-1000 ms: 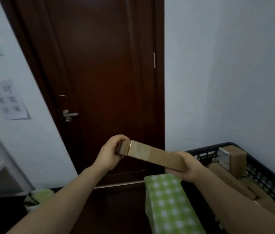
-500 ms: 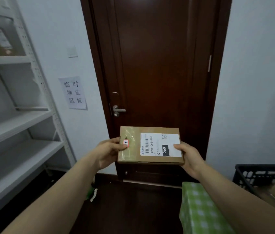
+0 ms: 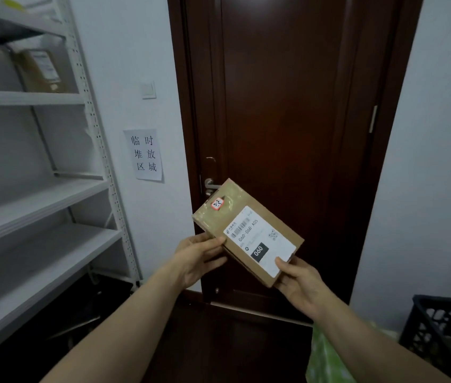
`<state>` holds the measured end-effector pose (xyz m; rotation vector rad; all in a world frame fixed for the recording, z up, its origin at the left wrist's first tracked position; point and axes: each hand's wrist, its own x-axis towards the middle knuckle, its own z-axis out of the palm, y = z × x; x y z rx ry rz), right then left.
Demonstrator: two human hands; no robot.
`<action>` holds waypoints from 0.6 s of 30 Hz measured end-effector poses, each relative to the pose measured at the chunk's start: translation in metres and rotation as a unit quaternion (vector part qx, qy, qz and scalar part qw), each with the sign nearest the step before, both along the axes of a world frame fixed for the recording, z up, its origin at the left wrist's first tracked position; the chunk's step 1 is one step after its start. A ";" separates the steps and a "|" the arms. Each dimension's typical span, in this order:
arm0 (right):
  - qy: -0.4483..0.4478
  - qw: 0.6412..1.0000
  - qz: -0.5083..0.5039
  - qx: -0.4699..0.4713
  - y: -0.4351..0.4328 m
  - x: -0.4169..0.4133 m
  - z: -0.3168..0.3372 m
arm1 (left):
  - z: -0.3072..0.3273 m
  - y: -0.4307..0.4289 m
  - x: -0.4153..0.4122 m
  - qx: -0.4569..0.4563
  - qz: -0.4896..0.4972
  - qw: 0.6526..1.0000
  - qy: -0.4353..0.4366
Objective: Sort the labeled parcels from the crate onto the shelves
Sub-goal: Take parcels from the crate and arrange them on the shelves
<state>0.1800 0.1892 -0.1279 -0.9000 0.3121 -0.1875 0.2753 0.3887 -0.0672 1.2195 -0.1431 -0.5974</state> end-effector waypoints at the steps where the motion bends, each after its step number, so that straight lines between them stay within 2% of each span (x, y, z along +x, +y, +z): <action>1: 0.015 1.000 0.004 -0.027 0.000 0.000 -0.002 | 0.001 0.001 0.002 -0.004 0.012 1.000 -0.002; 3: 0.035 0.995 -0.004 -0.088 -0.004 -0.001 0.000 | 0.005 0.006 0.007 0.004 0.020 1.000 -0.017; 7: 0.018 0.981 -0.044 -0.186 -0.012 0.002 0.022 | 0.013 0.016 0.010 0.058 0.018 0.996 -0.063; 12: 0.000 0.947 0.027 -0.320 -0.002 0.013 0.036 | 0.014 0.018 0.007 0.086 0.006 0.992 -0.090; 18: 0.002 0.937 0.027 -0.348 0.007 0.014 0.032 | 0.014 0.028 0.003 0.096 0.009 0.990 -0.098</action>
